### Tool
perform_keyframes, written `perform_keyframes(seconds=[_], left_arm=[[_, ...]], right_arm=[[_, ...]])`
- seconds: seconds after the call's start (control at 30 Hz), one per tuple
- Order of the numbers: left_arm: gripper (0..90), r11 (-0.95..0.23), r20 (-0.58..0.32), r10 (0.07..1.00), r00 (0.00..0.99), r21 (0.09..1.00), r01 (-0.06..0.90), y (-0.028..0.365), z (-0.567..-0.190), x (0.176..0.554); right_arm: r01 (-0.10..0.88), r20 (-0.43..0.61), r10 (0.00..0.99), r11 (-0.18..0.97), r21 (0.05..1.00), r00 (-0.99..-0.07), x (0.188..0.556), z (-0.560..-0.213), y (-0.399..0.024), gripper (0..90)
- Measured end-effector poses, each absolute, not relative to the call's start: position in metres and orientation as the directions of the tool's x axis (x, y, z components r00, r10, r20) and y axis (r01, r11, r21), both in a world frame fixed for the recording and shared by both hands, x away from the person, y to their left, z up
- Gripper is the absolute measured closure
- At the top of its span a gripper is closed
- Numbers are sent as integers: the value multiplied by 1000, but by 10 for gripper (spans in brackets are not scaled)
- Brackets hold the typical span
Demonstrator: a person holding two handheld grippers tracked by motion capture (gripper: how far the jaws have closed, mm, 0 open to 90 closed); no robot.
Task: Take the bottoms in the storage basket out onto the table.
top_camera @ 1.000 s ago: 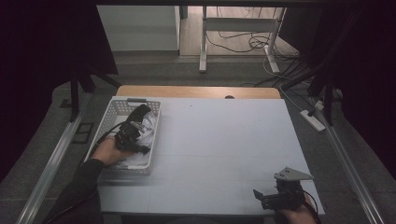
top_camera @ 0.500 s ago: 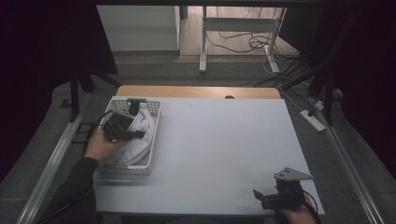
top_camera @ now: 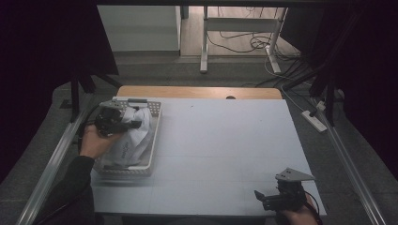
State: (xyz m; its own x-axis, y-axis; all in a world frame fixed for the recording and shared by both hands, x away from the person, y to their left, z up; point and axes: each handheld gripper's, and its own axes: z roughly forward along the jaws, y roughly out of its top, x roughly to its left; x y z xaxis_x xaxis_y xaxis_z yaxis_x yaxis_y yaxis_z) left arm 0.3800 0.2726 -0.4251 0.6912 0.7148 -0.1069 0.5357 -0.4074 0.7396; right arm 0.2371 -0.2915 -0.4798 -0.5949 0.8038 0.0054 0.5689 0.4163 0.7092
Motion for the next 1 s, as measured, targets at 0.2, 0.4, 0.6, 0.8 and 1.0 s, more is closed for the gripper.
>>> perform_keyframes(seconds=[0.2,0.4,0.6,0.8,1.0], left_arm=[[767,-410,-72,720,690,758,507,270,-413,377],[767,-405,-61,718,694,773,487,267,-401,376],[766,-381,-80,725,685,781,495,267,-387,377],[765,-358,-103,731,674,783,509,267,-373,377],[765,-347,-106,730,676,793,500,263,-362,378]], right_arm=[[569,5,804,417,709,-595,237,-480,-292,0],[569,6,804,415,710,-594,237,-480,-292,0],[569,6,805,414,710,-593,237,-480,-292,0],[569,6,806,412,712,-592,237,-480,-292,0],[569,6,806,412,711,-592,237,-480,-292,0]])
